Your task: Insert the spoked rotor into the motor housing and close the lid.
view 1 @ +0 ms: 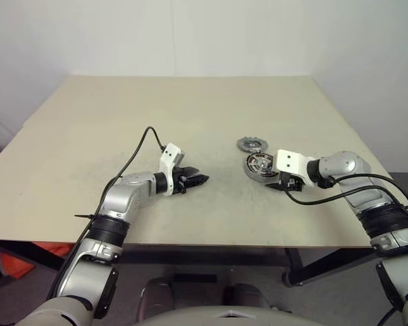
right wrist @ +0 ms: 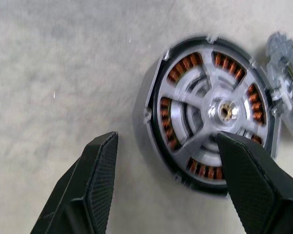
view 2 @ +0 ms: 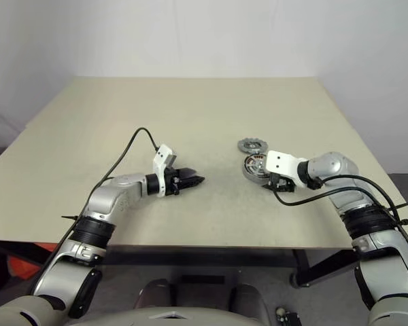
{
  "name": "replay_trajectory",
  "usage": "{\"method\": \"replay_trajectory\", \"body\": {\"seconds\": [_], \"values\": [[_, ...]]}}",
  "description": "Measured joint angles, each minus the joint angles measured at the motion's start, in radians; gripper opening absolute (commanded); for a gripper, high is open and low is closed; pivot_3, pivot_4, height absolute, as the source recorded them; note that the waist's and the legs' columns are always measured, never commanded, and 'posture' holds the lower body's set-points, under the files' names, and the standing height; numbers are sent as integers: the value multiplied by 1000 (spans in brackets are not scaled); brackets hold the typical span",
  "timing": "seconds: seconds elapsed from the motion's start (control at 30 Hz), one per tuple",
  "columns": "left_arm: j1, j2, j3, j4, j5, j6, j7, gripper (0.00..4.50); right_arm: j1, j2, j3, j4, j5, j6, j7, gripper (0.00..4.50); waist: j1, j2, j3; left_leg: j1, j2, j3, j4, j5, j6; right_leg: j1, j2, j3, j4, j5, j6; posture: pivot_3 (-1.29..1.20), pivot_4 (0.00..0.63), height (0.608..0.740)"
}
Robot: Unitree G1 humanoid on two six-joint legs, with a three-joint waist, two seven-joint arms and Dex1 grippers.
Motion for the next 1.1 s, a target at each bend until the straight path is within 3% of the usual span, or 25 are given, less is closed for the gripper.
{"method": "replay_trajectory", "body": {"seconds": [0.33, 0.43, 0.67, 0.93, 1.0, 1.1], "values": [[2, 0, -1, -1, 0, 9, 0, 2731, 12, -9, -6, -5, -4, 2, 2, 3264, 0, 0, 0, 0, 0, 0, 0, 0, 0, 0, 0, 0, 0, 0, 0, 0, 0, 740], [2, 1, -1, -2, 0, 9, 0, 2731, 11, -9, -6, -5, -5, 1, 1, 2635, 0, 0, 0, 0, 0, 0, 0, 0, 0, 0, 0, 0, 0, 0, 0, 0, 0, 740], [5, 3, 0, -3, 0, 10, 1, 2731, -8, -7, -7, 20, -13, -10, 8, 421, -7, -1, -1, 1, 0, 0, 0, 0, 0, 5, 0, 0, -1, 0, 0, 0, 0, 740], [14, 3, 0, -12, 0, 12, 9, 2731, -37, 10, 7, 63, -19, -33, 5, 421, -3, -1, -1, 3, 0, 0, 0, 0, 0, 7, 0, 0, -2, 0, 0, 0, 0, 740], [14, 3, 0, -14, 0, 12, 10, 2731, -40, 12, 7, 68, -19, -35, 2, 77, -3, -1, -1, 3, 0, 0, 0, 0, 0, 7, 0, 0, -3, 0, 0, 0, 0, 740], [14, 2, 0, -18, 0, 12, 11, 2731, -40, 18, 7, 76, -19, -33, 3, 6, -7, -1, -1, 3, 0, 0, 0, 0, 0, 7, 0, 0, -2, 0, 0, 0, 0, 740]]}}
